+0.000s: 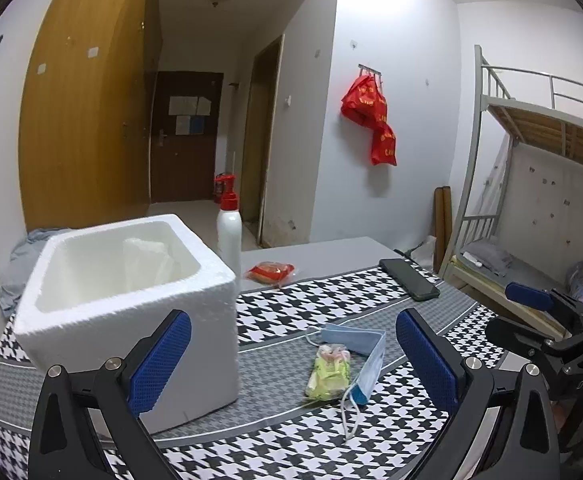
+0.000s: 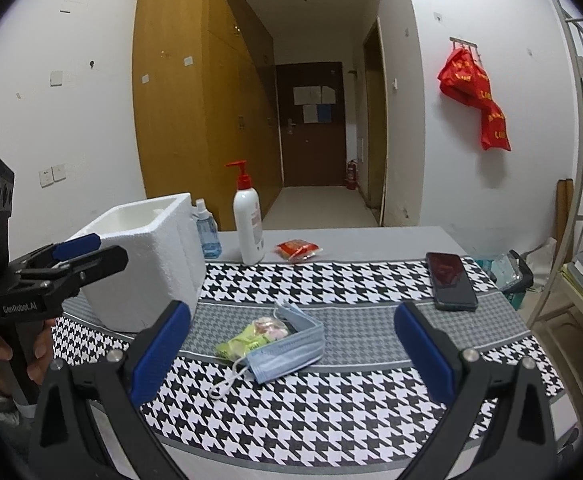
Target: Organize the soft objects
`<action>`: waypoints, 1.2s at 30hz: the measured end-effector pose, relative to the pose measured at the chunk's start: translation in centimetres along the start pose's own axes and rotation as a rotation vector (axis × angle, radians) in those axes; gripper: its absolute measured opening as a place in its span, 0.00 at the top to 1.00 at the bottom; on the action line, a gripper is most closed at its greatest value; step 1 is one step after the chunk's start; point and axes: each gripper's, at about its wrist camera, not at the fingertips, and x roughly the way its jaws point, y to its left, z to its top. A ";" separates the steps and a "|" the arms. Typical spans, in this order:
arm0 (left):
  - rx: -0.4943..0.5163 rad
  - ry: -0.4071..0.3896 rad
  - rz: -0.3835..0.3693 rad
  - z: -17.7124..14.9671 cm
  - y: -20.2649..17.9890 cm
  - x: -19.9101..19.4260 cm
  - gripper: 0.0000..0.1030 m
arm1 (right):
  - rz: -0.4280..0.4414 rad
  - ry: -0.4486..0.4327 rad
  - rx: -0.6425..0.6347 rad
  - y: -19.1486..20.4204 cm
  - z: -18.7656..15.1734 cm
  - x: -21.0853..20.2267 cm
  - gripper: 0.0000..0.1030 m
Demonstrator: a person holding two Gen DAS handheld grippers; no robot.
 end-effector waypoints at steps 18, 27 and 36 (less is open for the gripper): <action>0.040 0.151 -0.045 -2.6 -1.6 5.2 0.01 | -0.021 0.046 0.043 -2.3 -2.3 1.1 0.00; 0.069 0.219 -0.056 -2.8 -3.3 8.4 0.10 | -0.014 0.076 0.061 -3.0 -3.6 2.1 0.00; 0.066 0.307 0.006 -3.1 -3.3 12.4 0.21 | 0.003 0.107 0.070 -4.4 -4.4 3.2 0.00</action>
